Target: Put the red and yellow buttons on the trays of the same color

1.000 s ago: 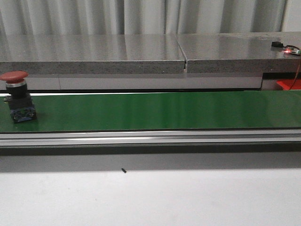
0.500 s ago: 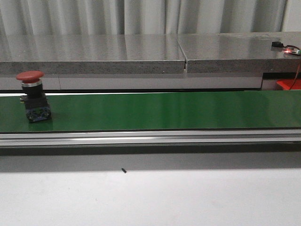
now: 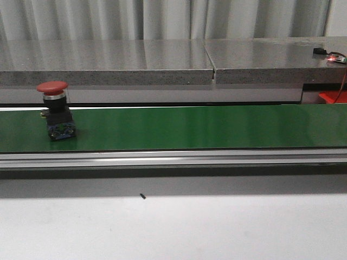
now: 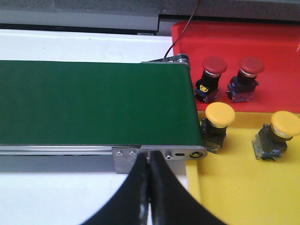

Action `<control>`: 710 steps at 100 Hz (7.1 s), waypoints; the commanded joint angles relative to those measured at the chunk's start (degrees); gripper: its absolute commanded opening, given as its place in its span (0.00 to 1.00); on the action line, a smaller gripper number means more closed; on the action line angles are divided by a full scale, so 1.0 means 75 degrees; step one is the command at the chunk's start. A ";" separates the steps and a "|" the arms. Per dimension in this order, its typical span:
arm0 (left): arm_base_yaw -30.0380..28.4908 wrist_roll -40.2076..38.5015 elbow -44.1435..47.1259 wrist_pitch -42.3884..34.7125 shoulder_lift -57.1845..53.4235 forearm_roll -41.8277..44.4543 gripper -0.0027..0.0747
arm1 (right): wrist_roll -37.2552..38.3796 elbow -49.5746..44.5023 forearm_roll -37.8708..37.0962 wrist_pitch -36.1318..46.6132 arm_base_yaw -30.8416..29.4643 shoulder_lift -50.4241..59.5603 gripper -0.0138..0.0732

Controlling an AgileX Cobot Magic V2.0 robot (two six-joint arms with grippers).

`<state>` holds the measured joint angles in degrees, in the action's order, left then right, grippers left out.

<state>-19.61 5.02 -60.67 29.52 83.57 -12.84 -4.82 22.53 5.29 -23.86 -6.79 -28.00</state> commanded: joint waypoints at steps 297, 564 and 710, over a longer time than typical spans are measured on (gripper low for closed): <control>0.3342 0.0717 0.3874 0.0113 -0.7239 -0.0464 0.01 | -0.0025 0.0348 0.0068 0.0610 0.0000 -0.0021 0.08; 0.3342 0.0717 0.3874 0.0113 -0.7239 -0.0464 0.01 | -0.0713 0.8639 0.0238 -0.3771 0.2868 -0.8698 0.32; 0.3342 0.0717 0.3874 0.0113 -0.7239 -0.0464 0.01 | -0.0706 1.2151 0.1006 -0.3420 -0.1595 -1.2404 0.32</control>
<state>4.92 10.56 -30.21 33.89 29.17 -15.43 -9.39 111.07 11.79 -52.31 -18.28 -123.00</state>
